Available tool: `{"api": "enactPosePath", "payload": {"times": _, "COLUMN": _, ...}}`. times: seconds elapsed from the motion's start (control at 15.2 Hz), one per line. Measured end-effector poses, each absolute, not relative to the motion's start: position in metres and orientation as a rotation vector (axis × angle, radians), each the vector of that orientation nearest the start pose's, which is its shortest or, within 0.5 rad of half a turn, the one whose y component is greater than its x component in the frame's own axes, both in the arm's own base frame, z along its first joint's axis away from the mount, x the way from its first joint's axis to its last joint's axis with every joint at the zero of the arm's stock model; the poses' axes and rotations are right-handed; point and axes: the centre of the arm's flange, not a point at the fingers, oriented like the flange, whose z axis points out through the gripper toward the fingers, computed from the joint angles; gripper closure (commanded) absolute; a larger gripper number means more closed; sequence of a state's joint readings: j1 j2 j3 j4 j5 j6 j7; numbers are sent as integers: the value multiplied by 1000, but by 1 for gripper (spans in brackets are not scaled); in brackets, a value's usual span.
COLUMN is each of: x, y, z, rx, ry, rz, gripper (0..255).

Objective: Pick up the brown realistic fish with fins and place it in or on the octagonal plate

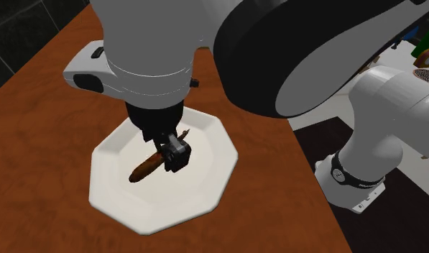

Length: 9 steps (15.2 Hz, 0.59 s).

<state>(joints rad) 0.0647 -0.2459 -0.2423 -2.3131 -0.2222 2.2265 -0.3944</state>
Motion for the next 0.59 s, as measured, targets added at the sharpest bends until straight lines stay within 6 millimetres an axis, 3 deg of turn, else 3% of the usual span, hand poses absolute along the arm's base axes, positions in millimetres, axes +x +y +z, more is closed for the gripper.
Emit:
{"api": "enactPosePath", "payload": {"times": 0.26, "x": 476, "y": -97, "z": 453, "rx": -3254, "ry": -560, "rz": -183, "gripper": 0}}
{"api": "enactPosePath", "payload": {"times": 0.59, "x": 472, "y": -91, "z": 496, "rx": -3254, "ry": -560, "rz": -184, "gripper": 0}}
